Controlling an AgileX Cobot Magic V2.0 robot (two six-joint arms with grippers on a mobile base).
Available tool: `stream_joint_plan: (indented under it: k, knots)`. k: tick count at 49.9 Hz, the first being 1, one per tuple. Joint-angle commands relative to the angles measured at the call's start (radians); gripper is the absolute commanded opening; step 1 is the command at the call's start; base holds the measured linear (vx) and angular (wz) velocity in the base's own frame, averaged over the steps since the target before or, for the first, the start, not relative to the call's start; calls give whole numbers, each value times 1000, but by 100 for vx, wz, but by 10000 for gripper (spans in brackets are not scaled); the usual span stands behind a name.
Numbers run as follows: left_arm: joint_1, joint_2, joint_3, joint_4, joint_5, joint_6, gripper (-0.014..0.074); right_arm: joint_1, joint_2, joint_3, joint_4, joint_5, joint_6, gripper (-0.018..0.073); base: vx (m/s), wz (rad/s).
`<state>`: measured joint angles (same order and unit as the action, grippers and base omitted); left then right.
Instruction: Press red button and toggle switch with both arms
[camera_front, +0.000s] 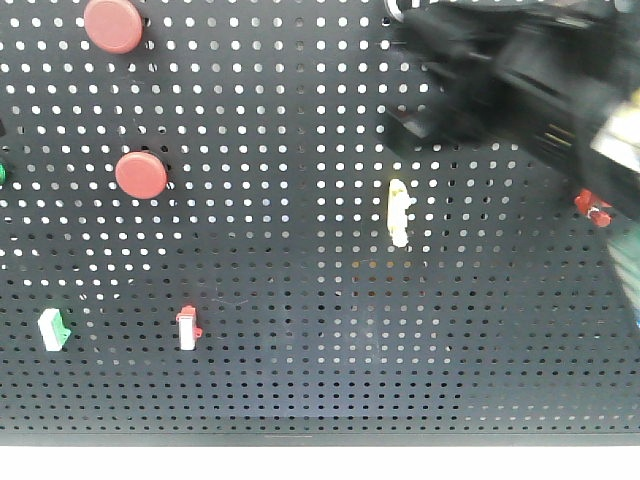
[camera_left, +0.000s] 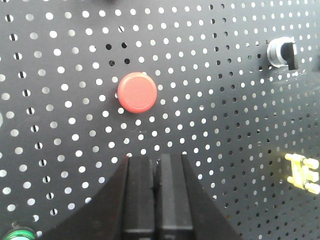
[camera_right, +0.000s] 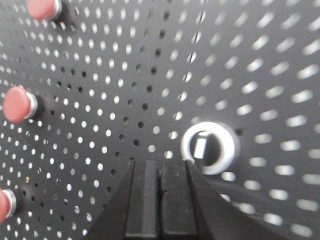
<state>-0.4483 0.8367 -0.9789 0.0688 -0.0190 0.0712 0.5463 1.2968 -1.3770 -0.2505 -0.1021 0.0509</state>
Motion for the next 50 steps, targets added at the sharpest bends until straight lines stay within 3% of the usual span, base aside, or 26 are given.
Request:
stream_joint_plan:
  k: [1, 15, 50]
  knots:
    - [-3, -8, -25, -8, -83, -2, 2, -1, 18, -82, -4, -51, 35, 0, 0, 0]
    - [-3, -8, -25, -8, -83, -2, 2, -1, 104, -187, -9, -7, 35, 0, 0, 0]
    - [-3, -9, -25, -8, -81, -2, 2, -46, 42, -189, -27, 90, 21, 0, 0, 0]
